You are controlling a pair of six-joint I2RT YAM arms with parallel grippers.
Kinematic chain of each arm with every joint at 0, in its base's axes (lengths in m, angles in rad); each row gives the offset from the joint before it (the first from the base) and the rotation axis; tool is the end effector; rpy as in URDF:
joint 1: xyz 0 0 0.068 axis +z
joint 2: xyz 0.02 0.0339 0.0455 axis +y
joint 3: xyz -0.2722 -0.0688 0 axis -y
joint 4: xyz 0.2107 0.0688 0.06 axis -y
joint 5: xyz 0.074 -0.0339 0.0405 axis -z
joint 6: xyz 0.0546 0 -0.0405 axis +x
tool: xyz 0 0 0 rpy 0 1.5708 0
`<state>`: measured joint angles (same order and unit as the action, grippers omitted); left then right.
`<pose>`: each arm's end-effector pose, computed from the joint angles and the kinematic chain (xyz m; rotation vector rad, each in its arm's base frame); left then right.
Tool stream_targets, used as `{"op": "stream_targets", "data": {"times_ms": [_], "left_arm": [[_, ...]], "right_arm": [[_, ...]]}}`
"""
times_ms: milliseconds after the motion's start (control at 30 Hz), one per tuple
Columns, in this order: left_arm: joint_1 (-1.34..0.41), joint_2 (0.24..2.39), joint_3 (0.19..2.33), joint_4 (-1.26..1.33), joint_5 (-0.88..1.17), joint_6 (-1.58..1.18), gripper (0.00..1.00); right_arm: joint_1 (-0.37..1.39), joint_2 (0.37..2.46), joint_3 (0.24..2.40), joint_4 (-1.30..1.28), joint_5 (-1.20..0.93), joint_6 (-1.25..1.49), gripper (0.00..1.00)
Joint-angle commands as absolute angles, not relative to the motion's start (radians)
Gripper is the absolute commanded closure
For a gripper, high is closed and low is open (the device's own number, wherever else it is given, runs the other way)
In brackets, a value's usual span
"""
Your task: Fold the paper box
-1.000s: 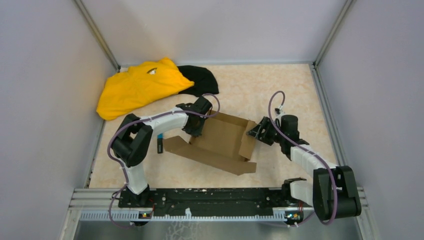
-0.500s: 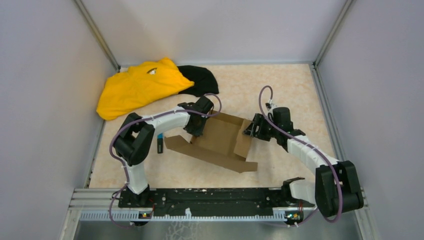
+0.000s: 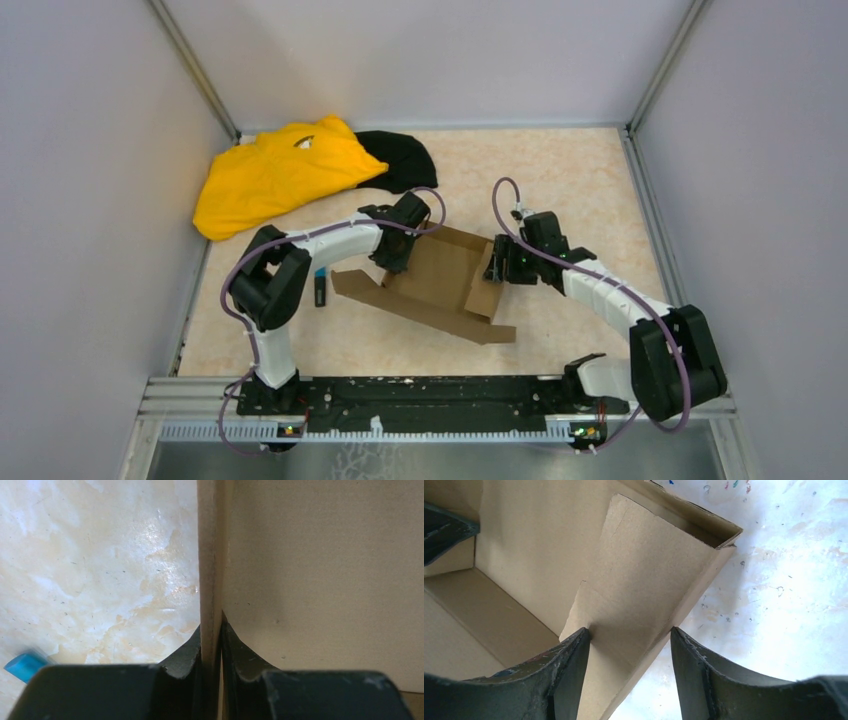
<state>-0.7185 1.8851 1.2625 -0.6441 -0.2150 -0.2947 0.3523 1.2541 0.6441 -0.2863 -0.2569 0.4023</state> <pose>0.2700 -0.2206 0.1767 0.5382 2.7200 0.0555 0.2031 0.0894 0.2016 -0.0514 2.5364 0.6317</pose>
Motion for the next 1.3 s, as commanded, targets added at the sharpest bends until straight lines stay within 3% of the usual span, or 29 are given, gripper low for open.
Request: {"op": "stream_targets", "data": {"times_ms": [0, 133, 233, 400, 500, 667, 833, 900, 1067, 1267], "left_arm": [[-0.738, 1.913, 1.278, -0.644, -0.186, -0.298, 0.80], [-0.743, 1.916, 1.285, -0.647, -0.184, -0.299, 0.80], [-0.745, 1.916, 1.288, -0.651, -0.188, -0.301, 0.80], [-0.749, 1.916, 1.292, -0.661, -0.193, -0.301, 0.80], [-0.750, 1.917, 1.298, -0.667, -0.194, -0.302, 0.80], [-0.753, 1.919, 1.308, -0.678, -0.202, -0.305, 0.80], [-0.755, 1.884, 1.304, -0.670, -0.205, -0.318, 0.80], [-0.755, 1.855, 1.299, -0.653, -0.200, -0.323, 0.79], [-0.755, 1.786, 1.294, -0.612, -0.159, -0.325, 0.67], [-0.751, 1.693, 1.265, -0.516, -0.055, -0.306, 0.51]], "right_arm": [[0.383, 1.261, 0.682, -0.349, -0.181, 0.366, 0.44], [0.388, 1.259, 0.692, -0.369, -0.146, 0.354, 0.54], [0.389, 1.262, 0.698, -0.377, -0.129, 0.347, 0.75], [0.406, 1.263, 0.714, -0.402, -0.085, 0.335, 0.78], [0.420, 1.278, 0.729, -0.422, -0.059, 0.324, 0.89], [0.464, 1.306, 0.781, -0.483, -0.007, 0.300, 0.87], [0.527, 1.356, 0.830, -0.547, 0.128, 0.284, 1.00], [0.559, 1.369, 0.842, -0.565, 0.206, 0.287, 1.00], [0.608, 1.378, 0.858, -0.588, 0.374, 0.298, 1.00], [0.608, 1.365, 0.856, -0.532, 0.347, 0.267, 1.00]]}}
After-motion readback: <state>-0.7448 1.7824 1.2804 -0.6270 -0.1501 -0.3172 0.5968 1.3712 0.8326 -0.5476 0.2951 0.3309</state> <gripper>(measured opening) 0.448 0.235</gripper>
